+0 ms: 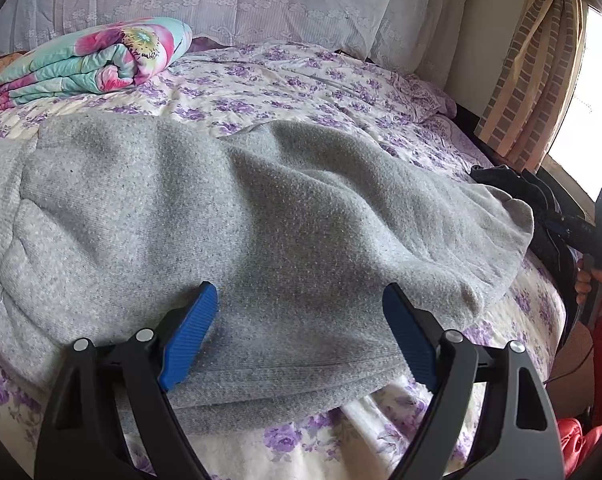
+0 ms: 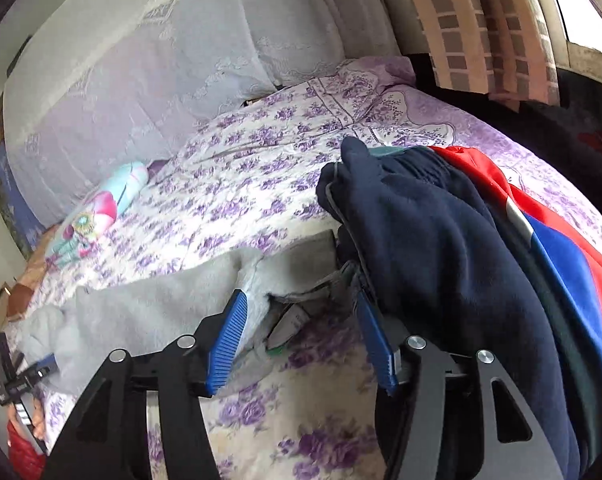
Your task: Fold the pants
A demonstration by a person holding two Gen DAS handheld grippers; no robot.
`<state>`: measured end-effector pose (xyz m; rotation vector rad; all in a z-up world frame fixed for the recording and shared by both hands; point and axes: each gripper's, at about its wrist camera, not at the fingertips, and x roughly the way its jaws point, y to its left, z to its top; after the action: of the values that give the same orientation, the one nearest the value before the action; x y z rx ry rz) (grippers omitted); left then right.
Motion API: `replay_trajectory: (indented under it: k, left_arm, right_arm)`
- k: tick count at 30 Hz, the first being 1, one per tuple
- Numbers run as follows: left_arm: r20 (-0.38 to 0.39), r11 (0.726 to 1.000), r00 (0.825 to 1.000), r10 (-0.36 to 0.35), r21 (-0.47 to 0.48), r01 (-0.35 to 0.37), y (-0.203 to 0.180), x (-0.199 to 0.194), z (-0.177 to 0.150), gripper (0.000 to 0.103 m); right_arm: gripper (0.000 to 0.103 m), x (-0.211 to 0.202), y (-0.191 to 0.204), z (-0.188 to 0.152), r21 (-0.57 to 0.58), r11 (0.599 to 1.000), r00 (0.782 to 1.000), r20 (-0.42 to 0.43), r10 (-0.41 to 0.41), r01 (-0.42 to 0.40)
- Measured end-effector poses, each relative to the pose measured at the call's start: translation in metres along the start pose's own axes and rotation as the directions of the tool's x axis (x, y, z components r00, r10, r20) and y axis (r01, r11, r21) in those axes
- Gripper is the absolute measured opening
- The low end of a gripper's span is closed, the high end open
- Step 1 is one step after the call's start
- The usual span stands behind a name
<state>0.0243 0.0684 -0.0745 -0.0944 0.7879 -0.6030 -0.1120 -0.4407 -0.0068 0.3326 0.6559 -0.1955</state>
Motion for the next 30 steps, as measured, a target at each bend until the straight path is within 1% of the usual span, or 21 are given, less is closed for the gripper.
replay_trajectory:
  k: [1, 3, 4, 5, 7, 8, 10, 12, 13, 15, 16, 17, 18, 19, 22, 23, 25, 27, 30]
  left_arm:
    - [0.001, 1.000, 1.000, 0.000, -0.001, 0.000, 0.000, 0.000, 0.000, 0.082]
    - [0.001, 1.000, 1.000, -0.001, -0.001, 0.001, -0.001, -0.001, -0.001, 0.082]
    - [0.002, 1.000, 1.000, 0.000, -0.001, 0.000, -0.001, -0.001, -0.001, 0.082]
    - [0.003, 1.000, 1.000, 0.000, -0.002, 0.000, 0.000, -0.001, 0.000, 0.082]
    - [0.007, 1.000, 1.000, 0.001, -0.009, -0.001, 0.000, -0.002, -0.001, 0.082]
    - [0.014, 1.000, 1.000, 0.008, -0.023, -0.008, 0.001, -0.004, -0.001, 0.082]
    - [0.038, 0.996, 0.999, 0.019, -0.082, -0.016, 0.006, -0.014, -0.001, 0.082]
    - [0.058, 0.989, 0.998, -0.013, -0.149, 0.022, 0.012, -0.027, -0.004, 0.082]
    - [0.056, 0.981, 0.998, -0.021, -0.189, 0.031, 0.015, -0.033, -0.006, 0.082]
    - [0.060, 0.967, 0.998, -0.035, -0.251, 0.049, 0.025, -0.047, -0.012, 0.082]
    - [0.071, 0.959, 0.997, -0.029, -0.278, 0.048, 0.030, -0.056, -0.014, 0.082]
    - [0.083, 0.951, 0.996, -0.018, -0.305, 0.043, 0.036, -0.066, -0.016, 0.083]
    - [0.091, 0.943, 0.996, -0.008, -0.331, 0.038, 0.042, -0.075, -0.018, 0.083]
    - [0.091, 0.934, 0.996, 0.004, -0.357, 0.029, 0.049, -0.082, -0.018, 0.083]
    - [0.070, 0.905, 0.995, 0.069, -0.425, -0.033, 0.067, -0.097, -0.020, 0.086]
    - [0.066, 0.893, 0.995, 0.078, -0.447, -0.041, 0.073, -0.098, -0.021, 0.087]
    - [0.046, 0.867, 0.997, 0.063, -0.497, -0.032, 0.085, -0.092, -0.021, 0.088]
    - [0.033, 0.839, 0.998, 0.059, -0.544, -0.031, 0.100, -0.080, -0.019, 0.088]
    - [0.036, 0.821, 0.995, 0.093, -0.568, -0.056, 0.119, -0.063, -0.007, 0.088]
  right_arm:
    - [0.057, -0.001, 0.004, -0.005, 0.007, 1.000, 1.000, -0.013, -0.005, 0.005]
    - [0.056, -0.003, 0.006, -0.013, 0.035, 0.999, 1.000, -0.010, 0.008, -0.008]
    - [0.053, -0.004, 0.008, -0.018, 0.042, 0.999, 1.000, -0.013, 0.007, -0.007]
    - [0.050, -0.003, 0.010, -0.020, 0.046, 0.999, 1.000, -0.019, -0.001, 0.001]
    - [0.049, -0.001, 0.016, -0.024, 0.027, 1.000, 1.000, -0.030, 0.010, -0.009]
    - [0.046, -0.001, 0.019, -0.027, 0.025, 1.000, 0.999, -0.036, 0.014, -0.013]
    - [0.045, 0.002, 0.020, -0.027, 0.049, 0.997, 0.997, -0.045, 0.065, -0.063]
    - [0.045, 0.011, 0.016, -0.026, 0.105, 0.989, 0.992, -0.065, 0.108, -0.100]
    - [0.046, 0.017, 0.012, -0.026, 0.137, 0.983, 0.989, -0.065, 0.131, -0.121]
    - [0.051, 0.027, 0.008, -0.024, 0.199, 0.964, 0.979, -0.068, 0.191, -0.174]
    - [0.057, 0.031, 0.008, -0.022, 0.215, 0.958, 0.976, -0.064, 0.208, -0.190]
    - [0.060, 0.036, 0.010, -0.019, 0.214, 0.957, 0.975, -0.064, 0.211, -0.193]
    - [0.063, 0.041, 0.013, -0.016, 0.202, 0.963, 0.978, -0.071, 0.196, -0.178]
    - [0.063, 0.047, 0.016, -0.014, 0.192, 0.969, 0.981, -0.085, 0.173, -0.154]
    - [0.067, 0.059, 0.020, -0.014, 0.176, 0.977, 0.984, -0.114, 0.140, -0.118]
    - [0.069, 0.062, 0.022, -0.015, 0.165, 0.979, 0.983, -0.117, 0.138, -0.117]
    - [0.076, 0.065, 0.022, -0.016, 0.153, 0.980, 0.983, -0.116, 0.143, -0.125]
    - [0.078, 0.071, 0.021, -0.015, 0.154, 0.981, 0.983, -0.123, 0.137, -0.117]
    - [0.081, 0.076, 0.019, -0.013, 0.176, 0.976, 0.982, -0.118, 0.148, -0.126]
